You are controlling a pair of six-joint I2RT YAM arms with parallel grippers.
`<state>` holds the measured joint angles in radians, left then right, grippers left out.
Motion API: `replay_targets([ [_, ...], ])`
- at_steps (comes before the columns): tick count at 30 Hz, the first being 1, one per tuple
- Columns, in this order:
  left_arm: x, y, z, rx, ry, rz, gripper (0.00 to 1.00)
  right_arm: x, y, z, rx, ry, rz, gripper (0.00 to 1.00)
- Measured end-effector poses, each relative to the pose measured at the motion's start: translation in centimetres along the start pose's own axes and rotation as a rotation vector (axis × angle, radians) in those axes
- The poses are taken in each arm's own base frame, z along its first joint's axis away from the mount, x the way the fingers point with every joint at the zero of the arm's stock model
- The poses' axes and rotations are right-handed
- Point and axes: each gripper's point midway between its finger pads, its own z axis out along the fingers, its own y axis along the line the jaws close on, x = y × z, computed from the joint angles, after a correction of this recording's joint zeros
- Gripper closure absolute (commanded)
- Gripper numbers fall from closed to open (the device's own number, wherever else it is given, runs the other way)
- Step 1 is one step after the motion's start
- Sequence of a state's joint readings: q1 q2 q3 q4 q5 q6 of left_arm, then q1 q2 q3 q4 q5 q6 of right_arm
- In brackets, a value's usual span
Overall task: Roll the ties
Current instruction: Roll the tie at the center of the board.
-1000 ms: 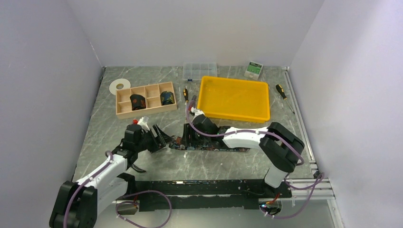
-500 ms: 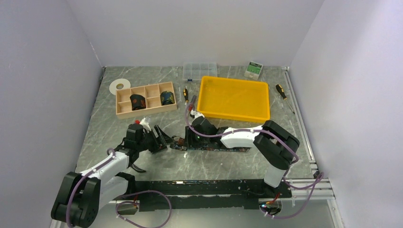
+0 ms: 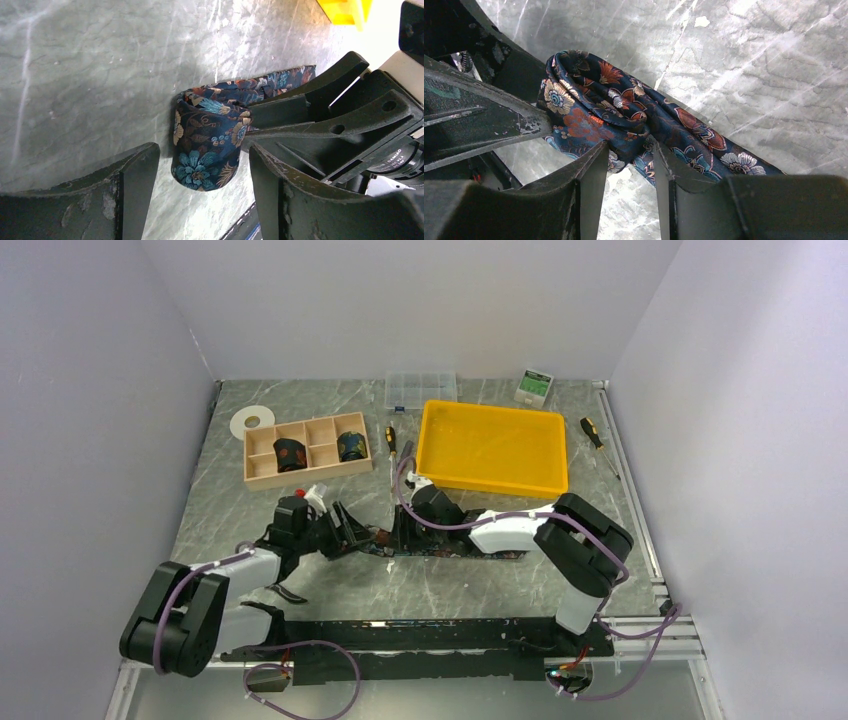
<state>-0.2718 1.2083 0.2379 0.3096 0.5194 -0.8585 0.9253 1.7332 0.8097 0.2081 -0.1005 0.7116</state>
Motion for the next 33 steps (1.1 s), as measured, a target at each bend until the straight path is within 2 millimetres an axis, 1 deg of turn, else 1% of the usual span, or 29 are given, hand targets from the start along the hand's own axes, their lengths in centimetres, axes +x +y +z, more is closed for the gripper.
replay_targets([
  [4, 0.2, -0.4, 0.6, 0.013, 0.019, 0.013, 0.31, 0.0, 0.0, 0.0, -0.011, 0.000, 0.003, 0.59],
  [6, 0.3, -0.7, 0.9, 0.019, 0.031, 0.025, 0.34, 0.0, 0.0, 0.0, -0.015, -0.001, 0.004, 0.59],
  [8, 0.6, -0.8, 1.2, 0.020, 0.045, 0.036, 0.41, 0.0, -0.1, 0.0, -0.016, -0.001, 0.006, 0.59],
  [11, 1.3, -0.9, 1.4, 0.018, 0.069, 0.051, 0.54, 0.0, -0.1, 0.0, -0.020, 0.000, 0.006, 0.60],
  [13, 1.6, -0.8, 1.5, 0.015, 0.077, 0.068, 0.60, 0.0, -0.1, 0.0, -0.021, 0.001, 0.007, 0.60],
  [17, 1.7, -0.8, 1.5, -0.002, 0.072, 0.089, 0.74, 0.0, -0.1, -0.1, -0.023, 0.004, 0.008, 0.59],
  [19, 1.6, -1.0, 1.4, -0.011, 0.069, 0.102, 0.82, 0.0, -0.1, -0.1, -0.024, 0.004, 0.008, 0.55],
  [22, 1.3, -1.3, 1.0, -0.036, 0.059, 0.119, 0.91, -0.1, 0.1, -0.2, -0.030, 0.004, 0.010, 0.43],
  [24, 1.0, -1.5, 0.7, -0.067, 0.051, 0.132, 0.96, -0.3, 0.2, -0.6, -0.024, 0.002, 0.010, 0.38],
  [27, 0.3, -1.5, 0.3, -0.129, 0.026, 0.147, 0.97, -0.6, -0.1, -1.6, 0.001, -0.009, 0.006, 0.36],
  [29, -0.3, -1.2, -0.1, -0.195, 0.006, 0.157, 0.97, -0.8, -0.5, -2.6, 0.022, -0.025, 0.003, 0.35],
  [33, -0.9, -0.6, -0.5, -0.319, -0.010, 0.182, 0.97, -2.0, -1.0, -5.2, 0.058, -0.089, -0.014, 0.35],
])
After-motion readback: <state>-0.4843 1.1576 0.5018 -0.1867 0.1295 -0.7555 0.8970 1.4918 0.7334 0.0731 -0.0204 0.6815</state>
